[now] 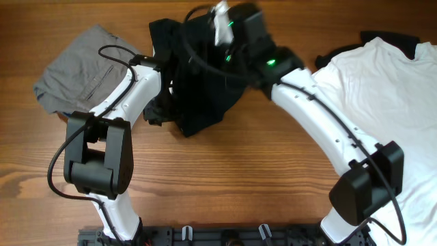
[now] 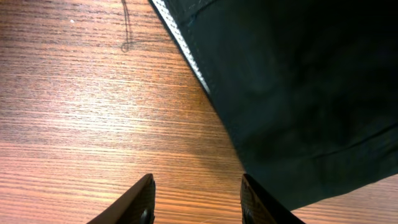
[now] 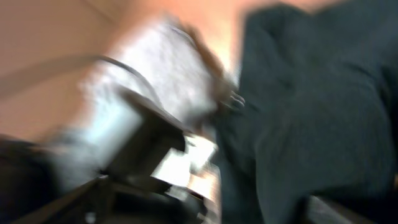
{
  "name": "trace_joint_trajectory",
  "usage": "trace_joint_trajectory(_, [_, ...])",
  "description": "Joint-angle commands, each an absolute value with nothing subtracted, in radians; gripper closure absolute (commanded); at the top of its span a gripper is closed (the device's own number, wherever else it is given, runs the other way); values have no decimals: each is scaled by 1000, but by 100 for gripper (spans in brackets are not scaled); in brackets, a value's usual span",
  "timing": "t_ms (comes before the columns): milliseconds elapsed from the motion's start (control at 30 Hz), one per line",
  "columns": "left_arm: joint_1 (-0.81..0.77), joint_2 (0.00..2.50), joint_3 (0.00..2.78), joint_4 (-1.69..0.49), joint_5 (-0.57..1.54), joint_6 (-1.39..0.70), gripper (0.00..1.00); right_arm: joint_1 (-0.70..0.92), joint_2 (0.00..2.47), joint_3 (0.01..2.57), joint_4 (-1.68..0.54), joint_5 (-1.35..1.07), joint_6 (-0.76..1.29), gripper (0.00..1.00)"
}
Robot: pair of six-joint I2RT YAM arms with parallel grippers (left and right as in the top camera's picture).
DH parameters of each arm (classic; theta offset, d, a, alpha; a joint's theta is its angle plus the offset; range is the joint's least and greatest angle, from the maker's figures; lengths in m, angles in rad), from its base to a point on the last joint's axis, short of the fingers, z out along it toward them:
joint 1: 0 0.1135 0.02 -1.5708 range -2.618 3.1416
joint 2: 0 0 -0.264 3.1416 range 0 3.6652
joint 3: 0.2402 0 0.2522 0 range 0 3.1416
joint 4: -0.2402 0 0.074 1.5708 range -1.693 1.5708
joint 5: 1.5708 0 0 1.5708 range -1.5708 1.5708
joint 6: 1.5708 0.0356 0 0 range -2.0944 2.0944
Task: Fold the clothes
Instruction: 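Grasp the trousers top with both grippers and lift them upward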
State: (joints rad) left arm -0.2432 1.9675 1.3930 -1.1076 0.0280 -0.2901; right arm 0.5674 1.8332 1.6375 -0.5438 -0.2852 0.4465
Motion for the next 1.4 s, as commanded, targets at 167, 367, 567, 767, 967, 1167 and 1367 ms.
trace_joint_trajectory(167, [-247, 1977, 1388, -1102, 36, -295, 55, 351, 1866, 1626, -679, -7, 391, 1])
trace_joint_trajectory(367, [-247, 1977, 1388, -1099, 37, -295, 54, 184, 1896, 1626, -703, -145, 312, 1])
trace_joint_trajectory(567, [-247, 1977, 1388, -1098, 38, -295, 53, 124, 2007, 1625, -744, -314, 274, 26])
trace_joint_trajectory(767, [-247, 1977, 1388, -1099, 72, -295, 53, 124, 2137, 1625, -718, -376, 324, 48])
trace_joint_trajectory(967, [-247, 1977, 1387, -1098, 71, -295, 52, 134, 2180, 1625, -687, -437, 322, 46])
trace_joint_trajectory(1167, [-251, 1977, 1388, -1093, 71, -295, 51, 151, 2237, 1621, -579, -483, 343, 27])
trace_joint_trajectory(1367, [-255, 1977, 1388, -1095, 72, -295, 50, 151, 2299, 1621, -556, -503, 366, 39])
